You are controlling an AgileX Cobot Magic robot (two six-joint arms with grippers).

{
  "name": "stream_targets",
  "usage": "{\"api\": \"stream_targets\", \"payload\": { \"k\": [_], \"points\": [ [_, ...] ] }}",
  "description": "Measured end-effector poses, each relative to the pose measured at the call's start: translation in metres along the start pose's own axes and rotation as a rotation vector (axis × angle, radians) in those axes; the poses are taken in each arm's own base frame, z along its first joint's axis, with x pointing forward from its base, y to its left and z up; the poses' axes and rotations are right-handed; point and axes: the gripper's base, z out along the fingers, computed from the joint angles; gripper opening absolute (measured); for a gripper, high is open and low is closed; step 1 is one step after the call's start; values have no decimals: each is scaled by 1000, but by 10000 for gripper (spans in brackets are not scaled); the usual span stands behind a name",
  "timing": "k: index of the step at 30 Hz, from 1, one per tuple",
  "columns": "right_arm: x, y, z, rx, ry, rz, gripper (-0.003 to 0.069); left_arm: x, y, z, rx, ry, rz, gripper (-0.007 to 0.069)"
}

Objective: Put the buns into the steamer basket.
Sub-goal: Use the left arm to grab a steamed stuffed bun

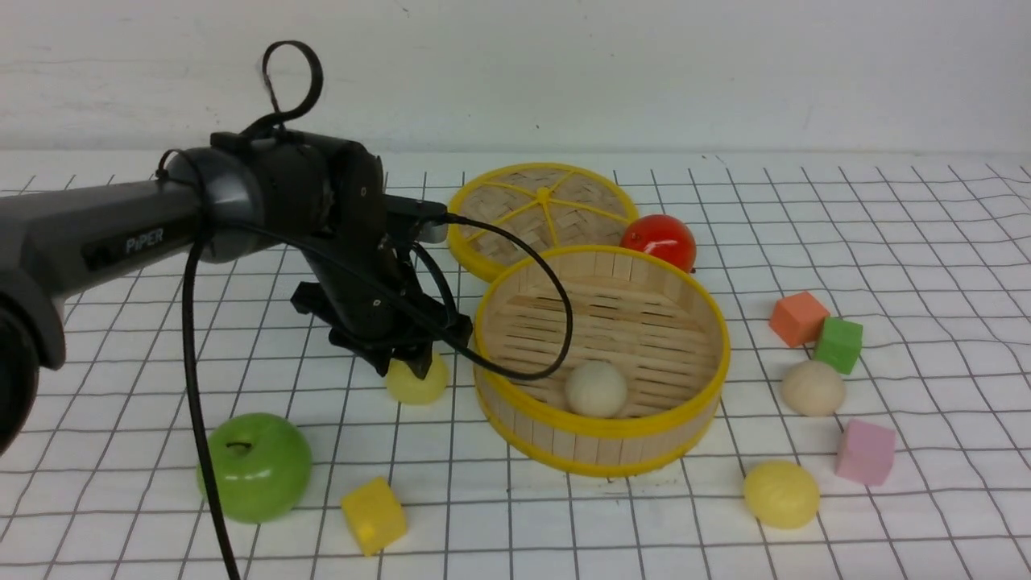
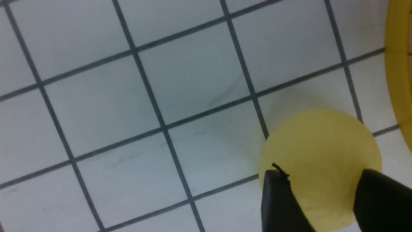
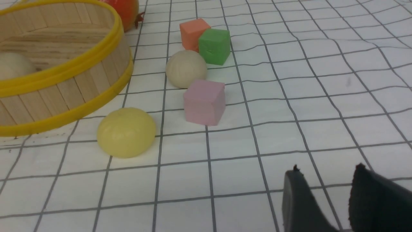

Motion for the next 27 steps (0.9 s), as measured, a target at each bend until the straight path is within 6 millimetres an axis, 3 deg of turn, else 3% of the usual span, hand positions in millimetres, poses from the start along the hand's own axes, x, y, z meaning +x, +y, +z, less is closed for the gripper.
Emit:
{"api": "stream_targets", "payload": {
  "k": [13,17,27],
  "points": [
    [0,0,0,0,0,0,241,-5,-4,-39,7,14,4,316],
    [0,0,0,0,0,0,241,-5,-7,-31,17,17,5,316],
    [0,0,0,0,0,0,241,-3,-6,11,12,46,4,316]
  ]
}}
